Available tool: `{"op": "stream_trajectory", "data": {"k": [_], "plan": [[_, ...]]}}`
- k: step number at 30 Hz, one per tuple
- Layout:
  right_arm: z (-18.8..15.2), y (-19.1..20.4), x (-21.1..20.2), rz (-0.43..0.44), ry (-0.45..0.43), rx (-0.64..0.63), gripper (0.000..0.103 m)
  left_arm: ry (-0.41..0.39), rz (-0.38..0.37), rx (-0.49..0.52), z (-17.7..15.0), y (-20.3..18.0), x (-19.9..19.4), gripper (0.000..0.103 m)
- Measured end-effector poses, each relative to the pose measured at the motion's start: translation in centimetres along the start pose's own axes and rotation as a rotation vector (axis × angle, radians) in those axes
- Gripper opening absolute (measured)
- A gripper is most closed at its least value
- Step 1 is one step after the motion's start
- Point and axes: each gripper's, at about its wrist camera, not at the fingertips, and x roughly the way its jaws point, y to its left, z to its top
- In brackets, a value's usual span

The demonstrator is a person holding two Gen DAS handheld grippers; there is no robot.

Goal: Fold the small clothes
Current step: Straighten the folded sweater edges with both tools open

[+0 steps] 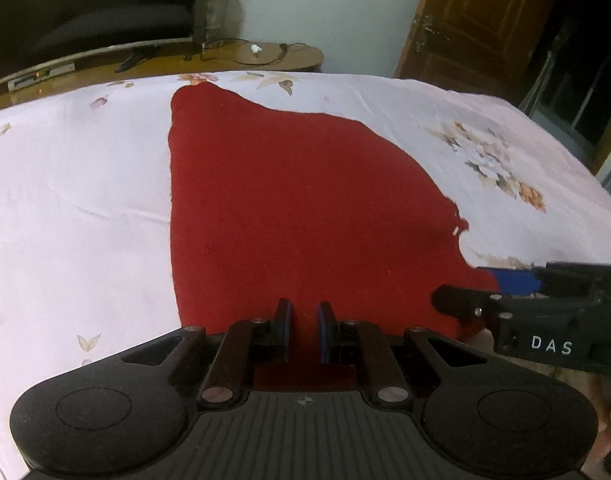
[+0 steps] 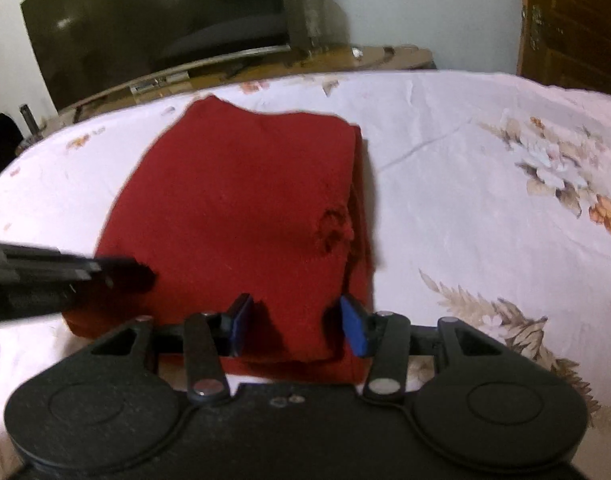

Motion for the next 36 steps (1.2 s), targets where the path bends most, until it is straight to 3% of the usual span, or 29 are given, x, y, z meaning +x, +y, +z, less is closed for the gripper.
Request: {"op": "stream_trajectory", "data": {"k": [3, 8, 12, 19, 20, 21, 22, 23, 25, 36], "plan": [[-0.8, -0.1, 0.8, -0.003, 0.041, -0.012, 0.047, 0.001, 0.000, -0.016, -0.1, -0.1, -0.1, 0.012], [-0.3, -0.5, 0.0, 0.020, 0.022, -0.005, 0.048, -0.006, -0.012, -0.086, 1.2, 0.6, -1.2, 0.012], [0.3, -1.0, -1.1, 0.038, 0.006, 0.001, 0.056, -0.033, 0.018, -0.070, 2.8, 0.6, -1.9, 0.012], [2.4, -1.6, -1.5, 0.079, -0.020, -0.003, 0.059, -0.032, 0.080, -0.064, 4.8, 0.7, -1.7, 0.015], [2.8, -1.8, -1.5, 0.084, -0.026, 0.005, 0.061, -0.032, 0.090, -0.064, 5.1, 0.8, -1.6, 0.021], [3.1, -2.0, -1.5, 0.088, -0.031, 0.014, 0.063, -0.035, 0.098, -0.065, 5.2, 0.8, -1.6, 0.053], [3.4, -2.1, -1.4, 0.094, -0.033, 0.021, 0.064, -0.045, 0.116, -0.071, 5.4, 0.9, -1.6, 0.096], [3.9, -2.3, -1.2, 0.102, -0.033, 0.027, 0.064, -0.078, 0.138, -0.075, 5.5, 0.9, -2.0, 0.102], [4.5, -2.5, -0.8, 0.104, -0.028, 0.028, 0.071, -0.142, 0.156, -0.048, 5.6, 0.6, -2.6, 0.103], [5.8, -3.7, 1.6, 0.133, 0.002, 0.086, 0.075, -0.076, 0.147, -0.105, 6.8, 2.2, -0.3, 0.103]]}}
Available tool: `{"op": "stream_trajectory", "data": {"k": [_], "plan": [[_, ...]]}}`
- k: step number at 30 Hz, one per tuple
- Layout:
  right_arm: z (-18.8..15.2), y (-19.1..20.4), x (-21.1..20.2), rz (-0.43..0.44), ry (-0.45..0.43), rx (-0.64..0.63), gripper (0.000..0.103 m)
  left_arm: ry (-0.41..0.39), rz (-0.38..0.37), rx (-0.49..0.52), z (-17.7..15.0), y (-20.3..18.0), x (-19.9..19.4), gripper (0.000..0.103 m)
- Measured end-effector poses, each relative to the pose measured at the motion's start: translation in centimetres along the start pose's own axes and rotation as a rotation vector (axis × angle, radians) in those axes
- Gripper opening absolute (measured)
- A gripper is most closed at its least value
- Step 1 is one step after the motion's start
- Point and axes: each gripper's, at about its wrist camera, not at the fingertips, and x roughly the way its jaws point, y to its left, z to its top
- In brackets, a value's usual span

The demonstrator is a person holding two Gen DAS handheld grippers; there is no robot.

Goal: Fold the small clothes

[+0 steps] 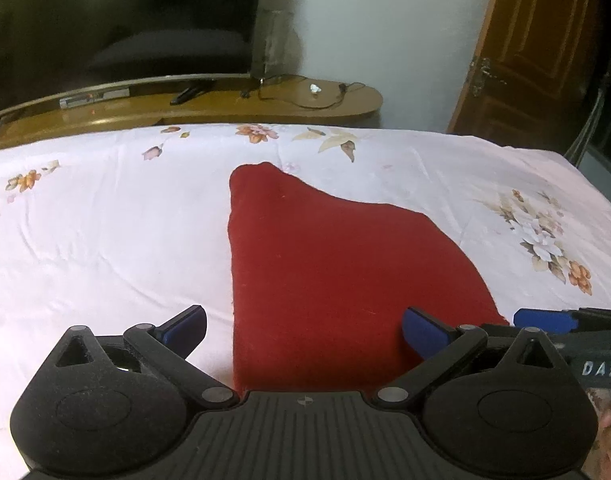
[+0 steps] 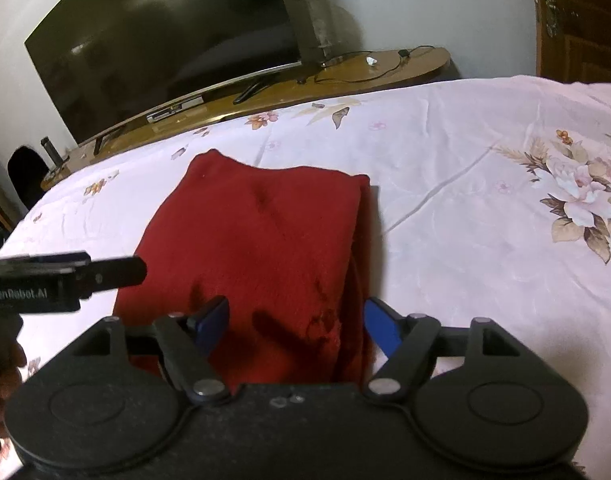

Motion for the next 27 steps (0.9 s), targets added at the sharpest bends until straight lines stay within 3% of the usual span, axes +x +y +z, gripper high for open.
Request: {"op": "stream_trajectory", "data": {"k": [17, 18, 19, 27], "plan": [[2.5, -1.8, 3.6, 0.036, 0.050, 0.098, 0.078, 0.112, -0.140, -0.195, -0.3, 3.8, 5.2, 0.102], [2.5, -1.9, 4.0, 0.035, 0.059, 0.102, 0.078, 0.118, -0.147, -0.201, -0.3, 3.8, 5.4, 0.098], [2.5, -2.0, 4.4, 0.036, 0.071, 0.106, 0.078, 0.125, -0.155, -0.203, -0.4, 3.8, 5.7, 0.085], [1.7, -4.0, 6.0, 0.051, 0.110, 0.200, 0.082, 0.173, -0.197, -0.252, -1.3, 3.9, 7.5, 0.084]]}}
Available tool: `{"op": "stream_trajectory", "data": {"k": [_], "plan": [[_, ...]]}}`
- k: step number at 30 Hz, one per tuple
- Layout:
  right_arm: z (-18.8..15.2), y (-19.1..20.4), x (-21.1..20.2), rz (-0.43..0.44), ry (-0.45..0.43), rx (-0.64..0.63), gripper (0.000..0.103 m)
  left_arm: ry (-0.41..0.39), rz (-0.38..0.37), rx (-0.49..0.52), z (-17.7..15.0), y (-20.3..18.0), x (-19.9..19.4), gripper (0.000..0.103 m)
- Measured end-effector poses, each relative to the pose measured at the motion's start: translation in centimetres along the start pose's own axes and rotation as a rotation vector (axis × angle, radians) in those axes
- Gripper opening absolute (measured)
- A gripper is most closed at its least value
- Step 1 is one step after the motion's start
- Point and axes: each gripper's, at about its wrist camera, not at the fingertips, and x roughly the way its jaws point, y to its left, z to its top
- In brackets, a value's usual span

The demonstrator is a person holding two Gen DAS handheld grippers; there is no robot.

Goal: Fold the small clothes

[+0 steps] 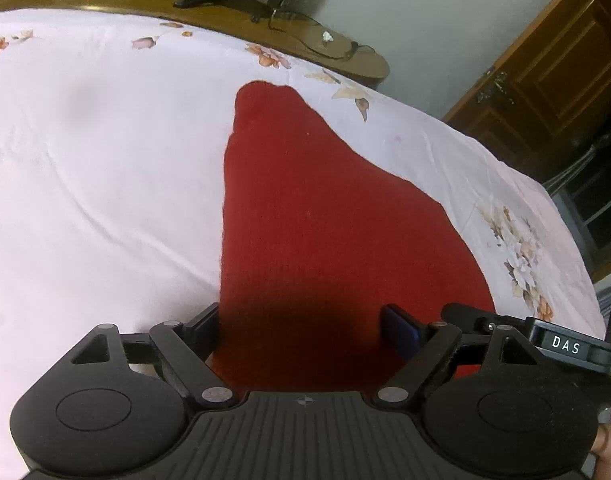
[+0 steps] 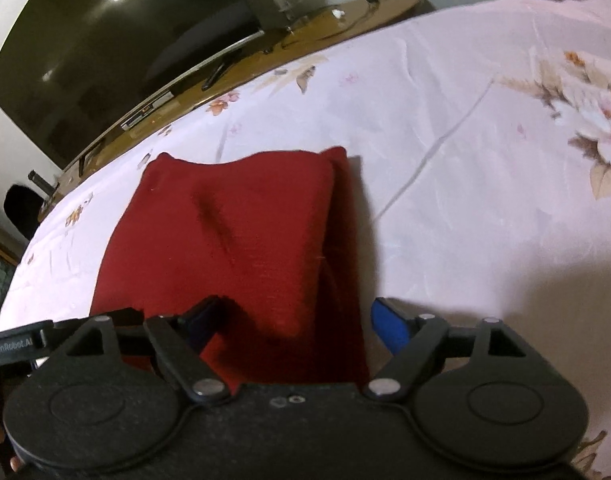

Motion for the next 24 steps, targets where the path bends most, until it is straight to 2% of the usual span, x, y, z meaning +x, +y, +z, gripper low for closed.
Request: {"op": "stream_trajectory", "data": {"k": [3, 5, 8, 13, 16, 17, 18, 19, 23, 24], "plan": [[0.0, -0.1, 0.5, 0.015, 0.006, -0.001, 0.081, 0.000, 0.004, 0.006, -0.1, -0.2, 0.3, 0.084], [0.1, -0.2, 0.7, 0.041, 0.008, 0.003, 0.072, -0.004, 0.009, 0.011, -0.1, -0.3, 0.3, 0.084], [0.3, -0.3, 0.9, 0.060, 0.014, 0.025, 0.066, -0.008, 0.015, 0.018, -0.1, -0.3, 0.2, 0.084], [0.2, 0.6, 0.5, 0.069, 0.006, -0.004, 0.050, -0.012, 0.023, 0.026, -0.2, -0.5, 0.0, 0.081], [0.3, 1.0, 0.4, 0.062, 0.004, -0.022, 0.051, -0.013, 0.028, 0.031, -0.1, -0.6, 0.0, 0.081], [0.3, 1.2, 0.5, 0.051, 0.001, -0.040, 0.055, -0.013, 0.028, 0.031, -0.1, -0.6, 0.0, 0.080], [0.3, 1.2, 0.6, 0.044, 0.001, -0.042, 0.064, -0.013, 0.028, 0.032, -0.1, -0.6, 0.0, 0.080], [0.3, 1.1, 0.9, 0.047, 0.014, -0.029, 0.068, -0.013, 0.029, 0.034, -0.1, -0.6, 0.0, 0.080], [0.3, 1.5, 1.3, 0.038, 0.005, -0.036, 0.066, -0.020, 0.035, 0.036, -0.2, -0.7, 0.0, 0.077], [0.2, 1.5, 1.2, 0.038, 0.002, -0.034, 0.062, -0.022, 0.036, 0.036, -0.2, -0.8, -0.1, 0.075]]}}
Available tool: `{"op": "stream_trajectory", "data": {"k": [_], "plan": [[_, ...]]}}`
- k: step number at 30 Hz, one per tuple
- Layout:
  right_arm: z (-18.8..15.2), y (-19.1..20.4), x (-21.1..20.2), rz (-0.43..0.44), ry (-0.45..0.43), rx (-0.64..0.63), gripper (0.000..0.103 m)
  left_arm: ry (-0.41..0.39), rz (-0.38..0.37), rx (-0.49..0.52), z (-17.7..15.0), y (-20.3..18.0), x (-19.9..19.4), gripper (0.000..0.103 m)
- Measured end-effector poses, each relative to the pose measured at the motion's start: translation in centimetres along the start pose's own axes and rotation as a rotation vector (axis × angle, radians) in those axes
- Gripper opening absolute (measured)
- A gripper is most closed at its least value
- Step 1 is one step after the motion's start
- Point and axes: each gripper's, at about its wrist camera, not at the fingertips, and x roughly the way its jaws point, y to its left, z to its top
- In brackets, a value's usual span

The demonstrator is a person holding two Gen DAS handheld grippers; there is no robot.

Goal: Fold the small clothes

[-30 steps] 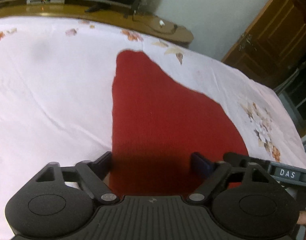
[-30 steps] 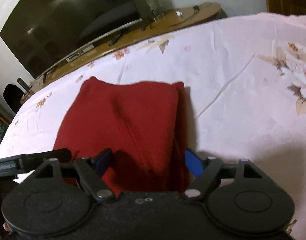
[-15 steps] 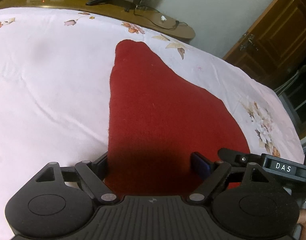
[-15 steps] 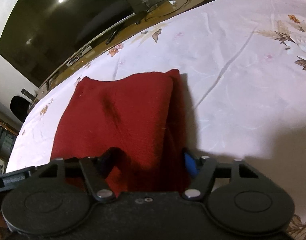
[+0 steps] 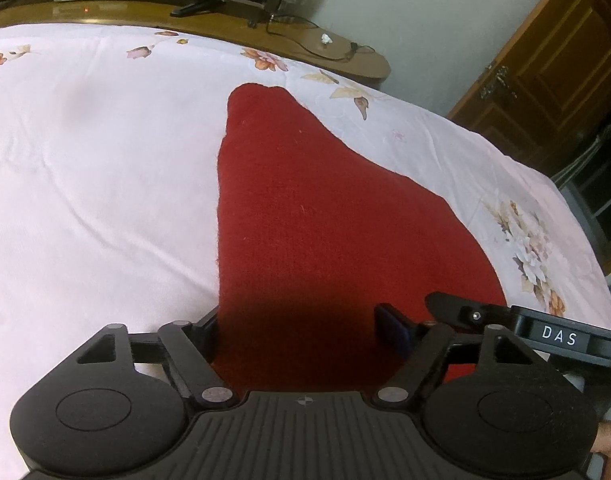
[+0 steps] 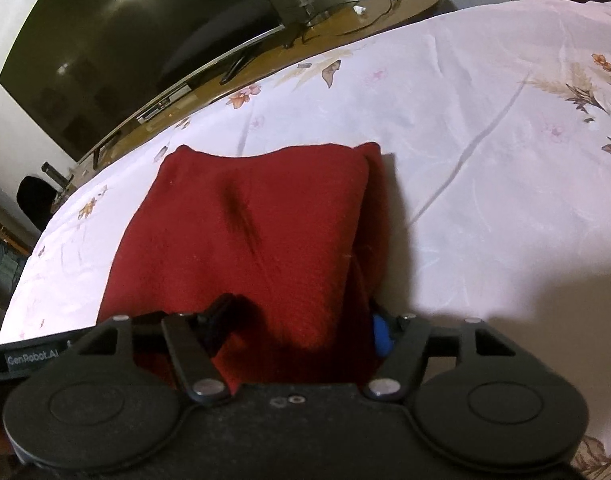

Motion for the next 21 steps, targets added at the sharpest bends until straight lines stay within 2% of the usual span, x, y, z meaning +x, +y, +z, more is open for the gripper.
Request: {"op": "stream_trajectory", "data": {"k": [4, 7, 13, 16, 21], "plan": [[-0.3, 0.4, -0.7, -0.008, -0.025, -0.012, 0.046, -0.014, 0.007, 0.016, -0.1, -0.4, -0.4, 0.065], [-0.3, 0.7, -1.1, -0.011, -0.036, -0.022, 0.039, -0.024, 0.012, 0.028, -0.1, -0.7, -0.7, 0.057], [-0.4, 0.4, -1.4, 0.011, -0.053, 0.003, 0.036, -0.052, 0.012, 0.024, -0.1, -0.8, -1.5, 0.050], [-0.2, 0.3, -2.1, 0.064, -0.073, 0.044, 0.034, -0.061, 0.010, 0.016, 0.0, -0.7, -1.9, 0.047], [0.1, 1.5, -3.2, 0.125, -0.096, 0.042, 0.034, -0.089, 0.009, 0.000, 0.2, -0.5, -3.4, 0.047]]}}
